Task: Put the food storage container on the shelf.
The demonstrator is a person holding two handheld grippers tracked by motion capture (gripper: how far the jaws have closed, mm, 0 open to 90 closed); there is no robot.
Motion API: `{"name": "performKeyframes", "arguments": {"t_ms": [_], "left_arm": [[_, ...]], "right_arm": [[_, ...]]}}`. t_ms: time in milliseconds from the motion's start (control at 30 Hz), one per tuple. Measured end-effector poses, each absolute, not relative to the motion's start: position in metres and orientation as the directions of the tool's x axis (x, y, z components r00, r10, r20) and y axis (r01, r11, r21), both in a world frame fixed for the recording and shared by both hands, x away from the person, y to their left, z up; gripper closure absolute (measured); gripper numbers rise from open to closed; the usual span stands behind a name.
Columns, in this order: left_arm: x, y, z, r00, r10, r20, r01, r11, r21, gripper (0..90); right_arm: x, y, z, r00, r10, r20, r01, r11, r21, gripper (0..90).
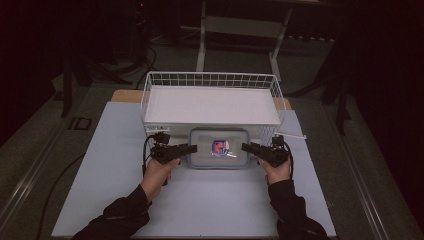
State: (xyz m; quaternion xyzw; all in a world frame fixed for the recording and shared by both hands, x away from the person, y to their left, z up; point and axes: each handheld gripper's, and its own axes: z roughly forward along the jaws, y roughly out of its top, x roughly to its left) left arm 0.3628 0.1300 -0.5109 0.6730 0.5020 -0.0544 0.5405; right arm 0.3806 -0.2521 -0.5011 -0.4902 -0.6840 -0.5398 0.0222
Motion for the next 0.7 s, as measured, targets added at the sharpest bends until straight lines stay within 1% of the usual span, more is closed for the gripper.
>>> {"name": "performKeyframes", "arguments": {"t_ms": [167,233,333,467,533,600,700], "left_arm": [[0.368,0.133,-0.516,0.486,0.594,-0.641,0.735,0.118,0.668,51.0],[0.371,0.135,-0.518,0.500,0.579,-0.644,0.731,0.117,0.673,50.7],[0.372,0.136,-0.520,0.509,0.580,-0.636,0.722,0.114,0.682,50.0],[0.373,0.134,-0.520,0.496,0.594,-0.633,0.720,0.127,0.682,46.7],[0.375,0.133,-0.523,0.493,0.595,-0.636,0.720,0.132,0.681,44.8],[0.375,0.132,-0.525,0.485,0.601,-0.635,0.714,0.147,0.684,43.1],[0.377,0.131,-0.524,0.494,0.614,-0.616,0.697,0.143,0.702,42.4]], "right_arm": [[0.382,-0.251,-0.504,-0.504,0.651,0.568,0.683,-0.102,0.723,47.4],[0.382,-0.251,-0.505,-0.484,0.651,0.585,0.687,-0.132,0.715,47.3],[0.382,-0.251,-0.508,-0.475,0.650,0.593,0.681,-0.156,0.716,47.2],[0.383,-0.249,-0.510,-0.458,0.656,0.599,0.678,-0.178,0.713,46.6],[0.384,-0.248,-0.512,-0.453,0.672,0.586,0.668,-0.179,0.722,46.0],[0.384,-0.247,-0.513,-0.461,0.688,0.561,0.648,-0.171,0.742,48.7],[0.383,-0.244,-0.513,-0.455,0.712,0.534,0.627,-0.170,0.760,47.5]]}}
